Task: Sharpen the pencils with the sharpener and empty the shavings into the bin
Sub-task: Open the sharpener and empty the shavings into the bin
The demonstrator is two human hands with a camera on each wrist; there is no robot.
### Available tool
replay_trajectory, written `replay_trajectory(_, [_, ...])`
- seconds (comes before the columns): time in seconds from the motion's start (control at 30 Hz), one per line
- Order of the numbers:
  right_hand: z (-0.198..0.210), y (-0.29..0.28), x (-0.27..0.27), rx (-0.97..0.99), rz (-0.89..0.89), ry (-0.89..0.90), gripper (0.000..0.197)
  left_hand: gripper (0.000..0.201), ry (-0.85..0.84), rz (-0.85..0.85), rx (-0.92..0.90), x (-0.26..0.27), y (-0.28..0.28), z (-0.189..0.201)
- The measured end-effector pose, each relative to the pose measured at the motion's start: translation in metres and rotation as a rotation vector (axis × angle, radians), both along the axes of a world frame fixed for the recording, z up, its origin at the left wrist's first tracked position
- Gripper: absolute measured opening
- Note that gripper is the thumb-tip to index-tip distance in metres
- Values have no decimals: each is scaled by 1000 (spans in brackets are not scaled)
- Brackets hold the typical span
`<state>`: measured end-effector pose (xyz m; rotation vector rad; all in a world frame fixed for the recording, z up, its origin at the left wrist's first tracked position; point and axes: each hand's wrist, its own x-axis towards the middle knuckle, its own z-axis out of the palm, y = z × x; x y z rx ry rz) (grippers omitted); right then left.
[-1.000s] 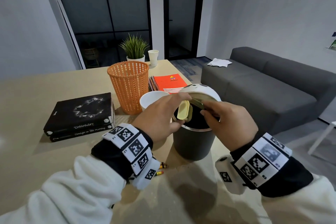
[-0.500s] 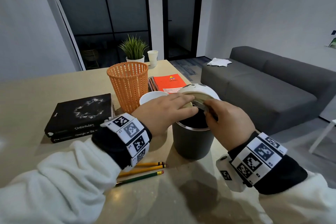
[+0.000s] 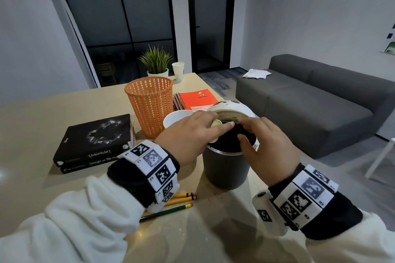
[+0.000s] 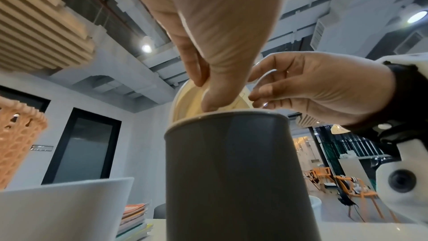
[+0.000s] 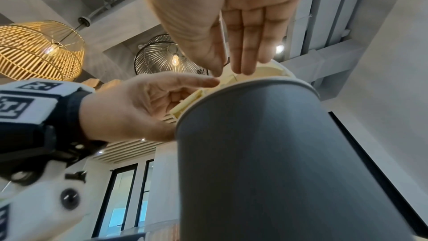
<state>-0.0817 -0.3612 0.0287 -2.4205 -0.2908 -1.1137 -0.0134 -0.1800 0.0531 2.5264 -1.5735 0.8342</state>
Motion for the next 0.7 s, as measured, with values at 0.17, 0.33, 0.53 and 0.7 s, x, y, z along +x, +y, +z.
replay_trajectory(0.17, [-8, -5, -8, -143, 22, 33, 10, 69, -100, -97, 122, 1, -3, 2])
replay_trajectory(0.33, [-17, -9, -10, -148, 30, 96, 14, 64, -144, -135, 164, 1, -5, 9])
replay_trajectory(0.53, [-21, -9, -9, -153, 51, 88, 16, 59, -166, -185, 216, 4, -4, 9])
replay_trajectory(0.7, [-22, -8, -12, -160, 65, 115, 27, 66, -185, -157, 183, 6, 0, 8])
